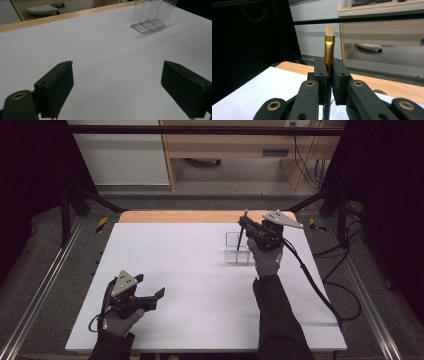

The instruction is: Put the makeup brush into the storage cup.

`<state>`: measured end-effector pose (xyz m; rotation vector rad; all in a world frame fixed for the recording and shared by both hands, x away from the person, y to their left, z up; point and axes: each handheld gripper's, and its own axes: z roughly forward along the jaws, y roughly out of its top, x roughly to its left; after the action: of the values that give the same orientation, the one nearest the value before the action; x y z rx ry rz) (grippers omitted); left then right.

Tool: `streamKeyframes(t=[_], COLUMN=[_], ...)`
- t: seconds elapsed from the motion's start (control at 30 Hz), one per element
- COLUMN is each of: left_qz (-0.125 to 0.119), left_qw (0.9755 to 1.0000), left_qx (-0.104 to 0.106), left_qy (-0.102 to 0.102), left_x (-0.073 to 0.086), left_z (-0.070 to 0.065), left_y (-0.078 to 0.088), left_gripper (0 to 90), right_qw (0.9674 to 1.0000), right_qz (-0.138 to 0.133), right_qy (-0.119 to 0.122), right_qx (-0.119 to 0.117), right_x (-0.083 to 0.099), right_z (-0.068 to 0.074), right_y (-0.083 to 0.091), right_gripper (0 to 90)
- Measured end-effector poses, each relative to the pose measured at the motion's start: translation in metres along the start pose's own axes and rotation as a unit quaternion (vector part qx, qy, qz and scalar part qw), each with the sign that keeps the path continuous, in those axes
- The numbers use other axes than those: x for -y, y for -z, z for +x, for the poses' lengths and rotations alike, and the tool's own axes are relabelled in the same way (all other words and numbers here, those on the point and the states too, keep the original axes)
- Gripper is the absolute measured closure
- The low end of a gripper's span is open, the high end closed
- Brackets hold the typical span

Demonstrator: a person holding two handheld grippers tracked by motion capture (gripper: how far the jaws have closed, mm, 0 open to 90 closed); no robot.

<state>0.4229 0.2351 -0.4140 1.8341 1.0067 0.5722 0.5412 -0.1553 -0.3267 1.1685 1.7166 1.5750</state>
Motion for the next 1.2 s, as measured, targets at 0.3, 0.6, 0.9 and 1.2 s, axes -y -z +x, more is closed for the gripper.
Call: streamKeyframes(t=[0.3,0.6,0.9,1.2], left_qz=[0.0,-0.001,0.0,-0.001], left_qw=[1.0,1.0,1.0,1.0], left_qx=[0.0,0.0,0.0,0.002], left_qy=[-0.001,0.0,0.001,0.001], left_x=[0.0,0.0,0.0,0.0], left_z=[0.0,0.001,0.002,0.002], left_y=[0.001,0.001,0.001,0.002], left_gripper=[10.1,10.1,10.2,10.1], right_qw=[0.9999,0.9997,0.9994,0.9993], right_qz=[-0.004,-0.008,-0.006,-0.003], right_qy=[0.004,0.0,-0.003,-0.004], right_qx=[0.015,0.024,0.033,0.037], right_x=[-0.003,-0.005,-0.004,0.001], right_z=[-0.003,-0.007,-0.012,-0.012], right_y=[-0.012,-0.02,-0.031,-0.041], right_gripper=[83.4,83.5,83.5,83.5])
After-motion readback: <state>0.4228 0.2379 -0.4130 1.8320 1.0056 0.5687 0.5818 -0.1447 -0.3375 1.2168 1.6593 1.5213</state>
